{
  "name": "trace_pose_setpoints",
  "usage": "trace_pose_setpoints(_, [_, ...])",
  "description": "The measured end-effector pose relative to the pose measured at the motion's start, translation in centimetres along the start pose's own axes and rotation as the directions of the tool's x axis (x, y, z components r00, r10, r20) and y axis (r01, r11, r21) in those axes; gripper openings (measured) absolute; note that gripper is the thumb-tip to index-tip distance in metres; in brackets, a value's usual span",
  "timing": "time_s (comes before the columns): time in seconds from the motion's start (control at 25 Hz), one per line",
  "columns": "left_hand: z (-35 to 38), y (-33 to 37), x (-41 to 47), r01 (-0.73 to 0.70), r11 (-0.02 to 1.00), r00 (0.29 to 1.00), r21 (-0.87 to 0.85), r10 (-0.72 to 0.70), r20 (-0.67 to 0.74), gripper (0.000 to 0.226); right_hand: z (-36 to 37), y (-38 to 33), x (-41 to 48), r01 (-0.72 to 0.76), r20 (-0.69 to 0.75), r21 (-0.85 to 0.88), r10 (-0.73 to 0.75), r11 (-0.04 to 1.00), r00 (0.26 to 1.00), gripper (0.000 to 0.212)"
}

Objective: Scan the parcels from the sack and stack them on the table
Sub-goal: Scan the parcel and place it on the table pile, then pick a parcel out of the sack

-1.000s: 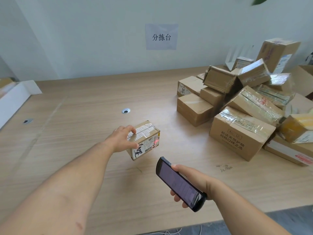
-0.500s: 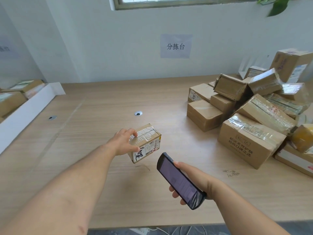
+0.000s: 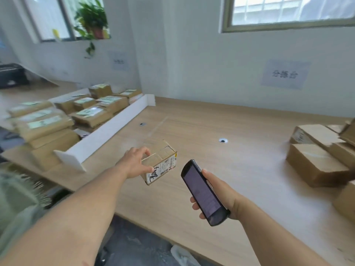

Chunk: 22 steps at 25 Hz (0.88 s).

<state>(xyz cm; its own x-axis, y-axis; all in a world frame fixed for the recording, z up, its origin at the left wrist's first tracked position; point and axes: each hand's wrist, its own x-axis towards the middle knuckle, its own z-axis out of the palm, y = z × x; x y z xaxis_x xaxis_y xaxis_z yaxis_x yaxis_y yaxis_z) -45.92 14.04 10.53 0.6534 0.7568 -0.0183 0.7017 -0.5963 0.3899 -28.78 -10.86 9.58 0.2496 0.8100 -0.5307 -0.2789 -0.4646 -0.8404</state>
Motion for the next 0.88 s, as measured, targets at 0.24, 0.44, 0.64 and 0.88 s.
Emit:
trace_pose_setpoints(0.24, [-7.3,-11.7,-6.6,0.179,0.982,0.969,-0.059,-0.186,-0.165,0.054,12.7,-2.9,4.8,0.022,0.221,-0.097,0.000,0.995,0.975,0.069])
trace_pose_setpoints(0.44, [-12.8,-21.4,-14.4,0.380,0.924,0.882,-0.051,-0.378,-0.280,0.054,23.7,-3.8,7.0,-0.036,0.424,-0.166,0.104,0.986,0.900,0.070])
trace_pose_setpoints(0.64, [-15.5,-28.4,-22.4,0.552,0.832,0.768,-0.049,-0.531,-0.359,0.059,32.9,-3.2,9.4,-0.112,0.503,-0.273,0.241,0.956,0.830,0.075])
trace_pose_setpoints(0.88, [-16.6,-34.6,-30.2,0.706,0.697,0.603,-0.128,-0.686,-0.407,0.062,41.3,-2.2,10.3,-0.034,0.603,-0.354,0.255,0.935,0.756,0.070])
